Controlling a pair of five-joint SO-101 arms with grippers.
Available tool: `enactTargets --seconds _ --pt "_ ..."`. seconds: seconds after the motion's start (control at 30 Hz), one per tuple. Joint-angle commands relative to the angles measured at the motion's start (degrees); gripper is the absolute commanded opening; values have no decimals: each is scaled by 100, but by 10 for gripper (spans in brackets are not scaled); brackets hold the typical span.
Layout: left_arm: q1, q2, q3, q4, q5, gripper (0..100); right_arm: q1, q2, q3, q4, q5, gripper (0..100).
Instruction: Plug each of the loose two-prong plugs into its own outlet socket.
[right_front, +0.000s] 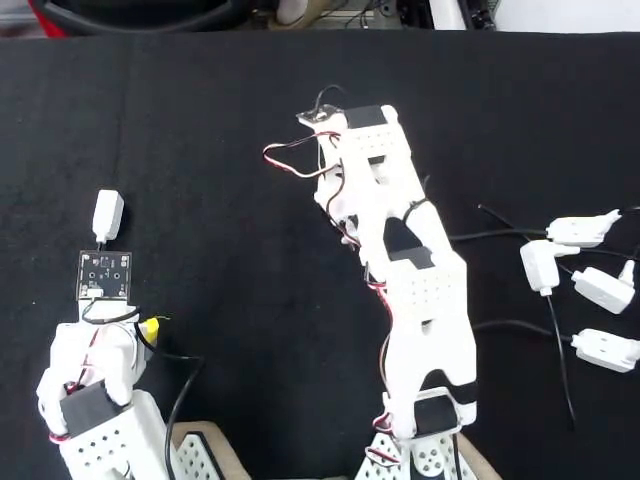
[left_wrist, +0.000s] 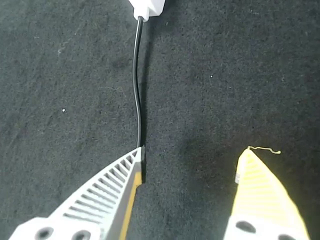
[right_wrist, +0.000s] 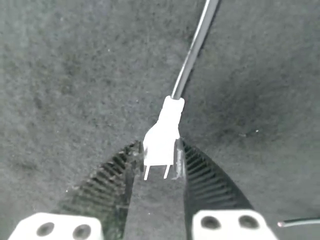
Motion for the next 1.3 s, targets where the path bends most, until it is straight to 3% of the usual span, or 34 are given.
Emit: enactTargets --seconds 0.0,0.47,0.77,0.93,1.27 --pt "48 -18 -31 -105 -26 299 79 119 -198 -114 53 113" --pt "48 -18 -31 -105 -26 299 70 998 -1341 448 -176 127" --pt "48 -18 -31 -105 -26 299 62 1068 -1578 721 70 126" --pt "48 -18 -31 -105 -26 299 35 1059 -1587 730 70 13" --pt "48 -18 -31 -105 -26 299 35 585 -1393 738 -88 11"
